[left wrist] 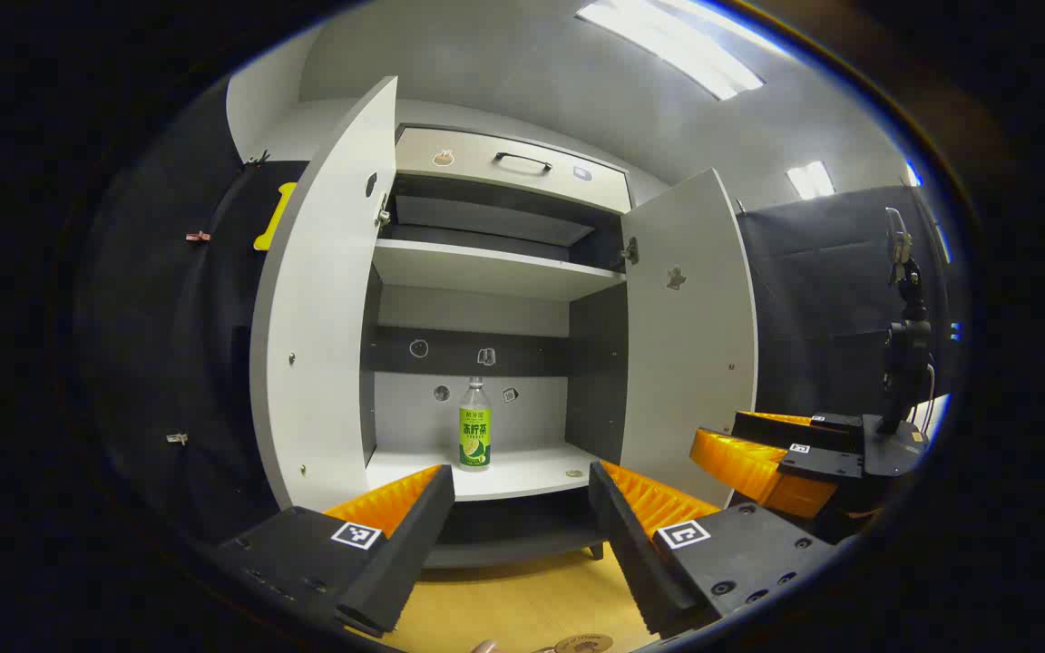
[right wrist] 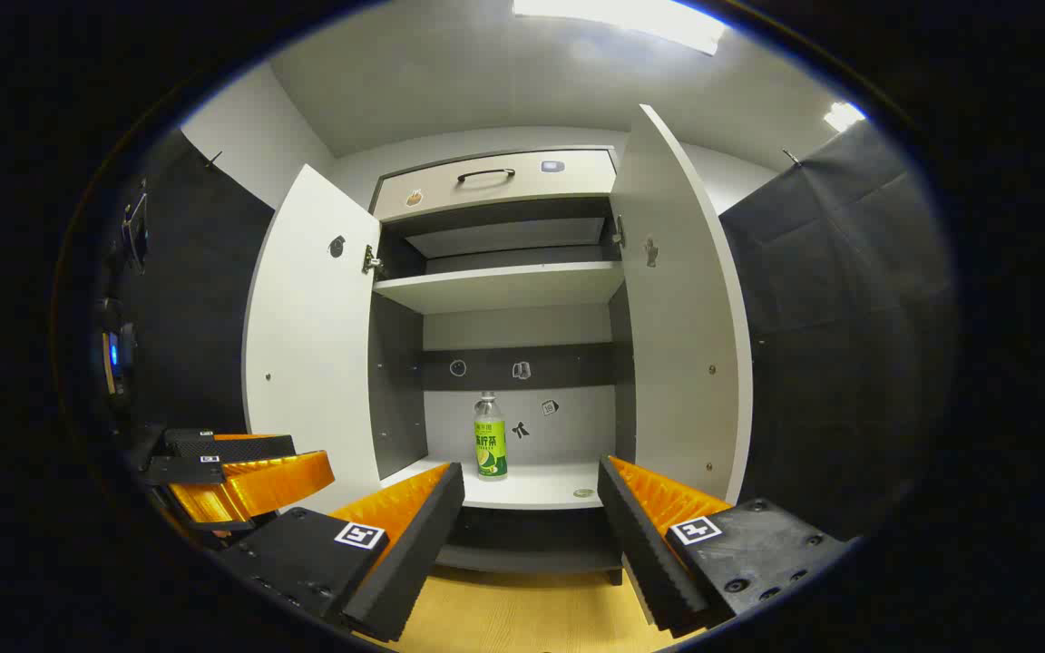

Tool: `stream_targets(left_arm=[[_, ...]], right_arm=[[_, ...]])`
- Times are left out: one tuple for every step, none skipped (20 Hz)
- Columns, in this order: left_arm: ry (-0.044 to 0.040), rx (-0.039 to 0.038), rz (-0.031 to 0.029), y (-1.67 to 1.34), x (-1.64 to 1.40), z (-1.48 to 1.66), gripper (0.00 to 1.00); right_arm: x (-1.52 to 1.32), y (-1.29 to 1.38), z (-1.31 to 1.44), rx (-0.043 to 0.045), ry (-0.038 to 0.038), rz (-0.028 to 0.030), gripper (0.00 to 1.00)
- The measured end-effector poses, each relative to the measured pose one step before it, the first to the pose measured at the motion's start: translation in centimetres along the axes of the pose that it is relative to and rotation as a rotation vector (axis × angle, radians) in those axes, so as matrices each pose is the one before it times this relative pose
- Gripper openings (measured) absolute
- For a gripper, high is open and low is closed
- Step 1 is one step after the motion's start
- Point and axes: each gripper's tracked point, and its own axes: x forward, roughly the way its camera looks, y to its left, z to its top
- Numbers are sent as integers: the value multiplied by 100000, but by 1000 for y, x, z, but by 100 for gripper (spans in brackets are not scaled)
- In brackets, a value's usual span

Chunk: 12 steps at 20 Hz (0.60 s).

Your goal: Grasp the bottle in the cabinet with the left hand and place it on the coaster, then close the right door with the right hand and the left door with the left hand.

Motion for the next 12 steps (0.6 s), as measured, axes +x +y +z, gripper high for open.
stream_targets(left_arm=[[306,6,-129,-47,55,-11,95],[435,-254,-491,-69,103,-129,95],[501,-462,-308,-53,-70,-45,95],[521,-210,-221,10,26,-203,94],[302,148,-210,-13,-48,-38,95],[-57,503,-41,41,18,-30,95],[-229,634,29,13,-60,185,95],[-269,574,-145,-57,-15,57,95],[-170,385,-317,-71,-37,89,95],[-170,101,-253,-58,45,22,95],[-31,16,-350,-38,-79,63,95],[161,75,-169,110,73,-136,94]], right_arm=[[-91,367,50,260,-181,896,98],[-20,255,59,164,-247,590,98],[-12,151,15,-146,45,237,98],[-33,76,-39,-498,96,-102,98],[-13,-38,3,-703,172,-401,98],[-62,-81,-107,-560,149,-321,98],[-21,1,-52,-272,264,-129,98],[-27,-10,-92,-39,363,-243,98],[-53,-94,-38,-21,280,-317,98],[13,-55,-45,-14,126,-348,98],[3,-58,48,-220,2,-342,98],[46,-107,52,-381,7,-384,98]])
